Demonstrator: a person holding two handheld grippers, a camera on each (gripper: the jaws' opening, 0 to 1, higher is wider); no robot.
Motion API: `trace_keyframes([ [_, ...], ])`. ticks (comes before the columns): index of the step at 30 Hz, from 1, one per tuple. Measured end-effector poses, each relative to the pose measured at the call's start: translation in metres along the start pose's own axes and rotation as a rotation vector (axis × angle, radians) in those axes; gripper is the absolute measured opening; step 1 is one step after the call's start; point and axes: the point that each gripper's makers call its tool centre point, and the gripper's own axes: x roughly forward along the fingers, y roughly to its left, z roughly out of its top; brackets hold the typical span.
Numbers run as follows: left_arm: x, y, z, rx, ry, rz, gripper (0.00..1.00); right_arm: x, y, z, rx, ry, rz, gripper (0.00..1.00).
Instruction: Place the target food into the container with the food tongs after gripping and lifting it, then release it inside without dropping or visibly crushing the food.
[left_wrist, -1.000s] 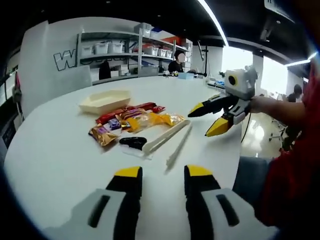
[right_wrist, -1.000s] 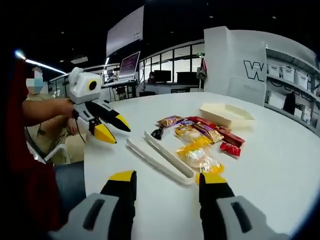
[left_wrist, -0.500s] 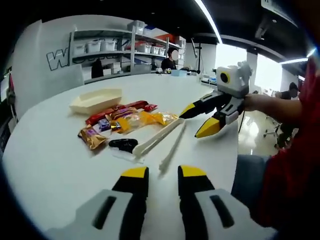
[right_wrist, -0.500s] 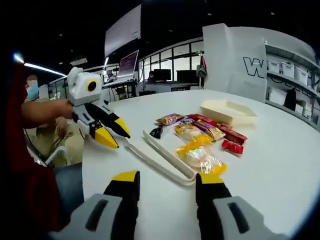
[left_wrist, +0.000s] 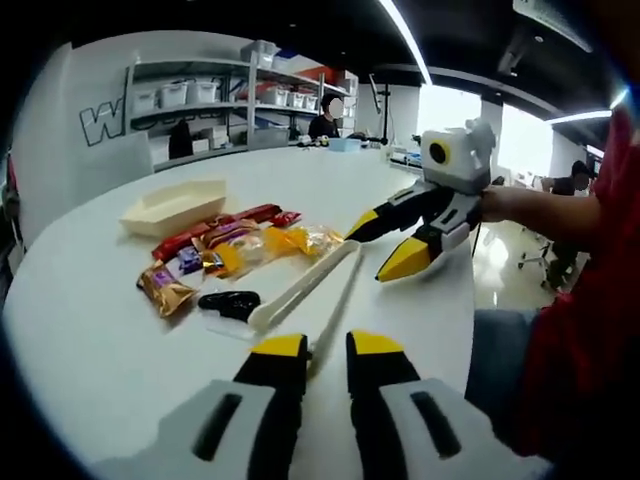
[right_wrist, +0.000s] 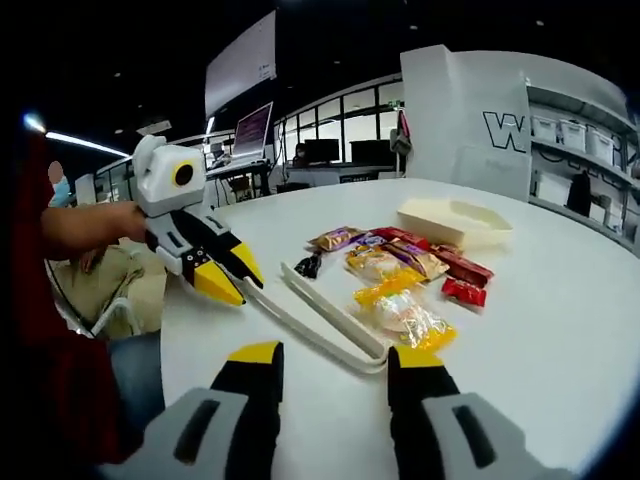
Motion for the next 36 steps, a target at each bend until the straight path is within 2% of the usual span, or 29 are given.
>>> trace_keyframes([
  [2, 0.000, 0.000, 0.001, 0.005, -0.002, -0.001, 0.14, 0.000, 0.000, 0.000, 0.005, -0.004, -0.001, 0.38],
  [5, 0.001, -0.002, 0.001, 0.005, 0.003, -0.011, 0.06, 0.000, 0.002, 0.001, 0.017, -0.010, 0.005, 0.38],
  [8, 0.001, -0.005, 0.002, 0.010, 0.003, -0.024, 0.07, 0.000, 0.003, 0.001, 0.016, -0.011, 0.007, 0.39],
  [13, 0.008, -0.006, -0.004, 0.059, 0.049, -0.029, 0.07, -0.003, 0.006, 0.004, 0.033, -0.023, 0.008, 0.37],
  [21, 0.013, -0.008, -0.002, 0.110, 0.052, -0.054, 0.06, -0.003, 0.007, 0.000, 0.037, -0.014, 0.009, 0.39],
  [23, 0.012, -0.011, -0.002, 0.169, 0.032, -0.088, 0.05, -0.003, 0.007, 0.002, 0.044, -0.020, 0.010, 0.39],
  [27, 0.011, -0.015, -0.003, 0.176, 0.017, -0.143, 0.02, -0.002, 0.008, 0.004, 0.044, -0.027, 0.012, 0.40],
  [30, 0.009, -0.016, -0.004, 0.141, -0.007, -0.181, 0.02, 0.000, 0.009, 0.004, 0.042, -0.021, 0.014, 0.41],
  [36, 0.005, -0.016, -0.003, 0.134, -0.023, -0.202, 0.01, -0.002, 0.011, 0.005, 0.044, -0.024, 0.024, 0.40],
])
